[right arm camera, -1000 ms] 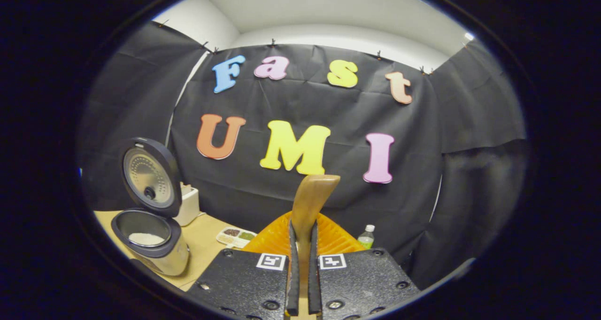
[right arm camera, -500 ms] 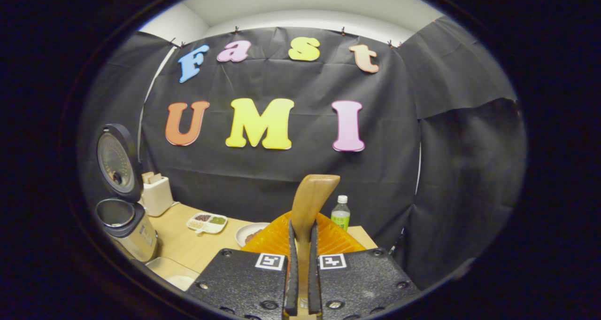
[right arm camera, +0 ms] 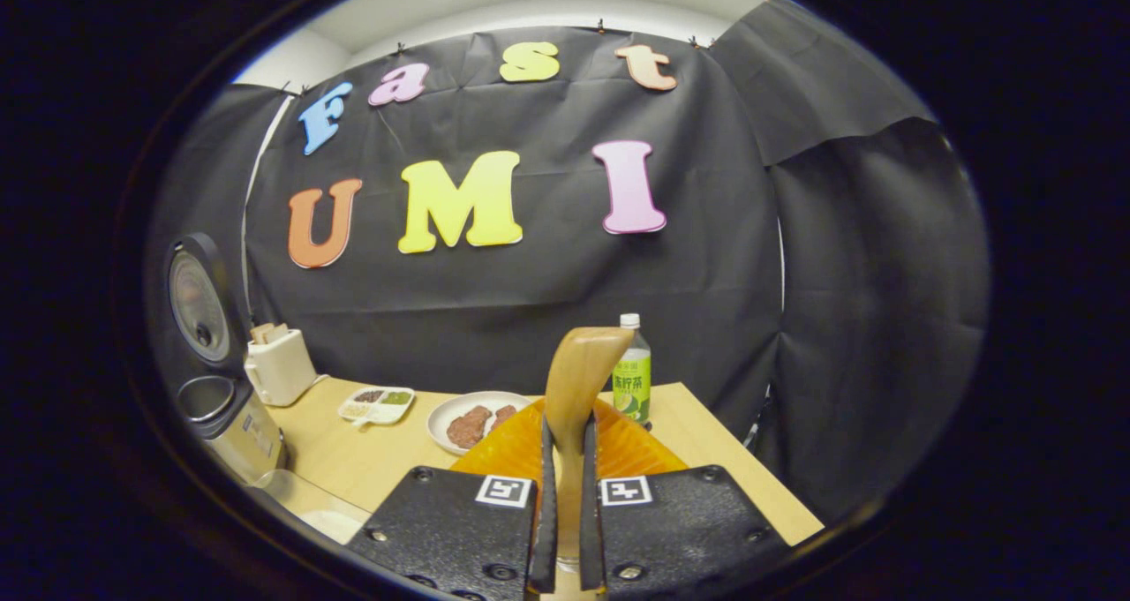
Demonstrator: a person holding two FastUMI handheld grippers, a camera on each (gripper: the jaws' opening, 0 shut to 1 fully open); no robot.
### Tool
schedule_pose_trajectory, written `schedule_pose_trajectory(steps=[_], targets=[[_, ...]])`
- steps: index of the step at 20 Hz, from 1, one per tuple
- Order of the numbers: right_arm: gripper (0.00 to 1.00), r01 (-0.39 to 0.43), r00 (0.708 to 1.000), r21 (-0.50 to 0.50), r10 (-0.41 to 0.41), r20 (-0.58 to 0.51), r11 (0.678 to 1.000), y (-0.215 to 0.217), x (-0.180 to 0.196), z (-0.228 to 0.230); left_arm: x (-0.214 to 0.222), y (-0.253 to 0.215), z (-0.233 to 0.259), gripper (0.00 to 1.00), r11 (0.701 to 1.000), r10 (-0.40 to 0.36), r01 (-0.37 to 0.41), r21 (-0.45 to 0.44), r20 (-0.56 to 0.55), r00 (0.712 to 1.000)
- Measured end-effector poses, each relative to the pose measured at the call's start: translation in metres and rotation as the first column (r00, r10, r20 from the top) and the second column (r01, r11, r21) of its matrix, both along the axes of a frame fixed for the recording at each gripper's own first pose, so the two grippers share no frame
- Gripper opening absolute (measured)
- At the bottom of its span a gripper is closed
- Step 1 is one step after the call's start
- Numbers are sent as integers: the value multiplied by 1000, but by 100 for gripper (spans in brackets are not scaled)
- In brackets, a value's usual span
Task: Close the left gripper, press the button to open the rice cooker; take a wooden spoon from the chopstick holder with the right hand, scoop a spoonful of rice and pour it into the rice cooker, then put the wooden spoon back into the chopstick holder.
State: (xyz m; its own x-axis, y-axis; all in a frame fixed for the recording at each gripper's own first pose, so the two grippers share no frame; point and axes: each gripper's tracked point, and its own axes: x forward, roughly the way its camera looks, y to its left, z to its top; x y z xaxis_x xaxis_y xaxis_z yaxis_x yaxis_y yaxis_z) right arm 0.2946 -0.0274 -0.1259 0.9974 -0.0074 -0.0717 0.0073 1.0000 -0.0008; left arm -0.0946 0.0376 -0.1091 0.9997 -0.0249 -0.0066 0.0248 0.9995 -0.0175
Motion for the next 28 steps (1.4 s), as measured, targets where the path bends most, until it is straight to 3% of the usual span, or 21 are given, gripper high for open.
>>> schedule_pose_trajectory(steps=[6,7,8,9,11,12,13,17,23,28], targets=[[24,-6,999,-2,6,-39,1000,-5,-1,-6,-4,-7,7,94,1000,-8,8,4,13,1000],[43,12,1000,-9,-13,-23,1000,-10,4,-2,-3,-8,7,94,1000,-8,7,3,13,1000],[51,32,999,-14,-32,-11,999,-15,2,2,-2,-10,6,94,1000,-8,8,4,11,1000],[47,45,999,-20,-46,-1,999,-17,1,4,-1,-11,4,94,1000,-9,9,5,8,1000],[53,51,999,-31,-50,20,998,-18,-6,13,3,-13,6,94,1000,-12,12,5,6,1000],[61,57,998,-44,-55,33,997,-20,-9,17,8,-13,8,94,1000,-13,13,3,9,1000],[76,58,997,-47,-56,45,997,-20,-13,23,12,-13,8,94,1000,-14,14,0,7,1000],[97,72,996,-39,-70,64,997,-17,-32,39,35,-4,12,93,1000,-3,3,0,-9,1000],[100,88,996,6,-88,13,996,-10,-82,47,76,28,31,93,998,43,-44,-37,-28,999],[97,50,996,-11,-50,69,999,7,-150,71,104,42,84,93,998,60,-60,-5,8,998]])
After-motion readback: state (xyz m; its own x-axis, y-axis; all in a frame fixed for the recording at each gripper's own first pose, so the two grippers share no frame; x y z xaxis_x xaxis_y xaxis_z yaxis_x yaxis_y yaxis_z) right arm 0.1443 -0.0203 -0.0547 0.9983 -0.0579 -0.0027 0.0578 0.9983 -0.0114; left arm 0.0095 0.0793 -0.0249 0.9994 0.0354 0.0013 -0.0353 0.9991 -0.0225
